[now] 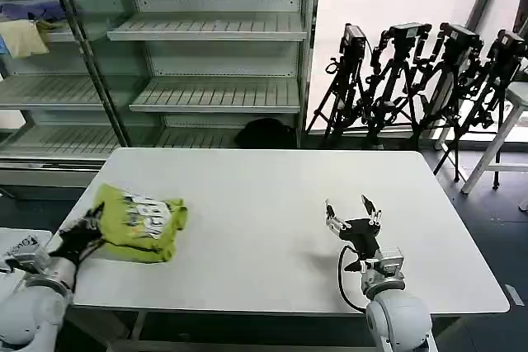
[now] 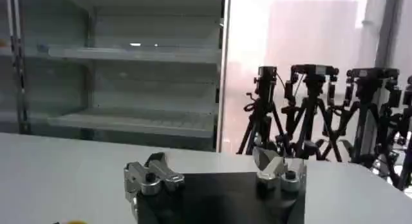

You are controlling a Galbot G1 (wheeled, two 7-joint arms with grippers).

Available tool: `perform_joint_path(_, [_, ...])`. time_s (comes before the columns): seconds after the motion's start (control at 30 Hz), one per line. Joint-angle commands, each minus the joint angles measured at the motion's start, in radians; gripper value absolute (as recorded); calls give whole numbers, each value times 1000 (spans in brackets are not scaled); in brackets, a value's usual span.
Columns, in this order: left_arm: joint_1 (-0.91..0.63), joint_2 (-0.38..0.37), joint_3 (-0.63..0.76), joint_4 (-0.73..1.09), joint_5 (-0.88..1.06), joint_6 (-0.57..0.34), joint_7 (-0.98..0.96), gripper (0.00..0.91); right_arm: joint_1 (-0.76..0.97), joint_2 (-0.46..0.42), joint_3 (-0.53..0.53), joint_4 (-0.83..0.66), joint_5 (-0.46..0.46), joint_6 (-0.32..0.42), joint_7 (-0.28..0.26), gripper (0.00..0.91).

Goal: Fold and organize the clothes.

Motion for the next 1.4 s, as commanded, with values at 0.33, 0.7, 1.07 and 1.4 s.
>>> perform_joint_path(0.33, [-58, 68, 259, -308, 262, 143, -74, 10, -18, 0, 18, 6, 4, 7, -1, 907])
perform_joint_path(0.7, [-32, -191, 800, 11, 522, 0, -171, 20, -59, 1, 37, 17, 4, 20, 0, 907])
perform_joint_path(1.07, [-168, -234, 841, 42, 274, 3, -278, 151, -61, 8, 24, 26, -6, 15, 3, 907])
perform_joint_path(1.4, [-212, -253, 924, 67, 270, 32, -293, 907, -55, 23, -20, 28, -40, 1, 0, 907])
